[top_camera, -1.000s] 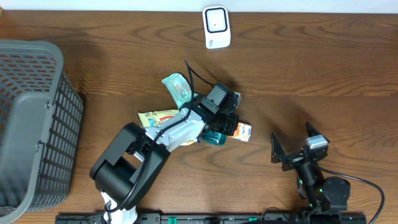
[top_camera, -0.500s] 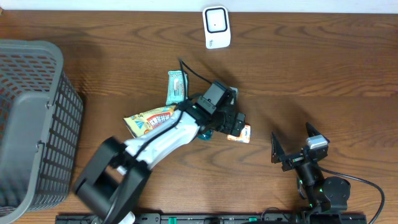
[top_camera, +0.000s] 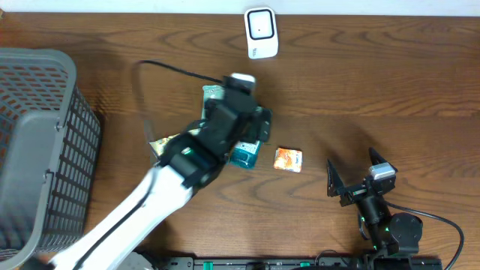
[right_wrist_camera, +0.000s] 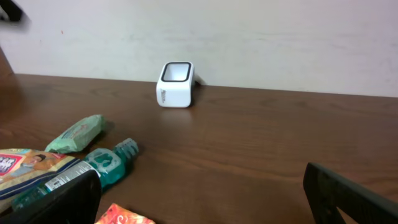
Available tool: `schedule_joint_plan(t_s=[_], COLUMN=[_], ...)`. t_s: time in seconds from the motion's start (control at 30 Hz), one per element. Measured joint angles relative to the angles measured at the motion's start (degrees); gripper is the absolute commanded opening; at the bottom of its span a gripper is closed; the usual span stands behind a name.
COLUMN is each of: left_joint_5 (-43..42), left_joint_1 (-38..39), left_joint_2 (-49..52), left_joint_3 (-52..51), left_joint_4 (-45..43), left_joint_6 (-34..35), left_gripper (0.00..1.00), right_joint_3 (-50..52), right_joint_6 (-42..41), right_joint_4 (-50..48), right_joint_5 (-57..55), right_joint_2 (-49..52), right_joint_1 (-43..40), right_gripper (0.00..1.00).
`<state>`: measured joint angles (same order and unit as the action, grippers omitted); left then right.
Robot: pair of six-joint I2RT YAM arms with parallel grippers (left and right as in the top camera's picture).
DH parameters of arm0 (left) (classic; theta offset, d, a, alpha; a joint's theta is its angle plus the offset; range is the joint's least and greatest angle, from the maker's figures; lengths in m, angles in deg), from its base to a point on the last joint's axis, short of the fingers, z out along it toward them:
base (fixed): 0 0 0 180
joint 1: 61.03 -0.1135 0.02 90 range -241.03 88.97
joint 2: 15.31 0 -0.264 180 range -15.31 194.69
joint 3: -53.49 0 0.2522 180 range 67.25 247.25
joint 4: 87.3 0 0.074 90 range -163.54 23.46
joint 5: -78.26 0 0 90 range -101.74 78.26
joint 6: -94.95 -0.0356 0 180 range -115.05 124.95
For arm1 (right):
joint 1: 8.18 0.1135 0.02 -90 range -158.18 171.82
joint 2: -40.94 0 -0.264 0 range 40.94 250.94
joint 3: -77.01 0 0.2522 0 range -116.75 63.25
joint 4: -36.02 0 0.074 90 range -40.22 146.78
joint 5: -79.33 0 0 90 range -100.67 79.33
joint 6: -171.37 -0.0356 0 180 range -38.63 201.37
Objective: Scan the item barcode
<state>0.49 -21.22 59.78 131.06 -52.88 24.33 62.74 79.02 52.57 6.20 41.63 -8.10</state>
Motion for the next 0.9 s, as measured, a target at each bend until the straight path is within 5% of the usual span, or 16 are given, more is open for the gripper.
schedule_joint_plan(t_s=[0.33, 0.63, 0.9], left_joint_5=[13.99, 16.28, 16.46], left_joint_1=[-13.33, -27.5, -28.57], left_joint_2=[-16.39, -20.06, -20.06], left_joint_3=[0.0, -0.07, -0.22], left_joint_4=[-5.38, -25.4, -21.14], left_joint_6=[-5.99, -4.04, -20.94], left_gripper=[0.97, 0.97, 0.97], right_joint_3=[0.0, 0.0, 0.0], right_joint_6=[-0.02, 0.0, -0.02], right_joint_4=[0.0, 0.0, 0.0], right_joint_5=[0.0, 0.0, 0.0], right_joint_2=[0.0, 0.0, 0.0], right_joint_1=[0.0, 0.0, 0.0], right_gripper=[0.99, 0.99, 0.99])
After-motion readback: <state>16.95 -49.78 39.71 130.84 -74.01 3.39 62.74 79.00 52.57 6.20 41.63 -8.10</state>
